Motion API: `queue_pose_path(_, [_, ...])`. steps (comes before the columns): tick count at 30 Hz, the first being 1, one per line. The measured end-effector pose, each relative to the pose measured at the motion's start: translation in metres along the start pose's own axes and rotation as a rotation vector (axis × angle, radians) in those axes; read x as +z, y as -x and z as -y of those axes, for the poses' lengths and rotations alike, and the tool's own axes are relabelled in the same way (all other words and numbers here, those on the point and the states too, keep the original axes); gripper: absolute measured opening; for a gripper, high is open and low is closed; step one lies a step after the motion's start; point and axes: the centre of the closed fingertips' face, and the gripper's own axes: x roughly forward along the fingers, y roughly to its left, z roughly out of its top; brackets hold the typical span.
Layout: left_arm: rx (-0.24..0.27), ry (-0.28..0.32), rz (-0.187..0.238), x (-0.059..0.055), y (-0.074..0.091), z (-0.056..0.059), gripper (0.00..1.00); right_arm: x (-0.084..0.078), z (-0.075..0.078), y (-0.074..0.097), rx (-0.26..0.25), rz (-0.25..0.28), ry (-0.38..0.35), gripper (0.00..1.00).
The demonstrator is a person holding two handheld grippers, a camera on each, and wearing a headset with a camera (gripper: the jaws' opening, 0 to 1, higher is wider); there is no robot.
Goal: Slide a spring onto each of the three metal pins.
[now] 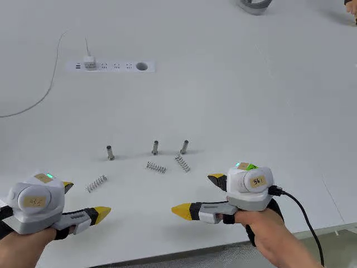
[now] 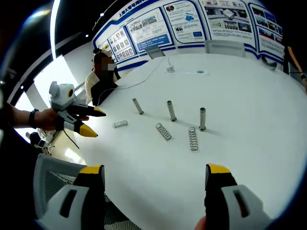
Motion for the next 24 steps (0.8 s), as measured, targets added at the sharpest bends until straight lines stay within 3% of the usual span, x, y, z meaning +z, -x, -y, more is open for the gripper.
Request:
queue_pose_path(14, [-0.006, -0.011, -0.026, 0.003, -0.013, -0.014, 0.63, 0.000, 0.000, 0.000, -0.003, 0.002, -0.009, 0.87])
queue_pose_path(24, [-0.007, -0.022, -0.052, -0.005, -0.024, -0.016, 0.56, -0.003, 0.003, 0.002, -0.013, 0.000, -0.018, 0.87])
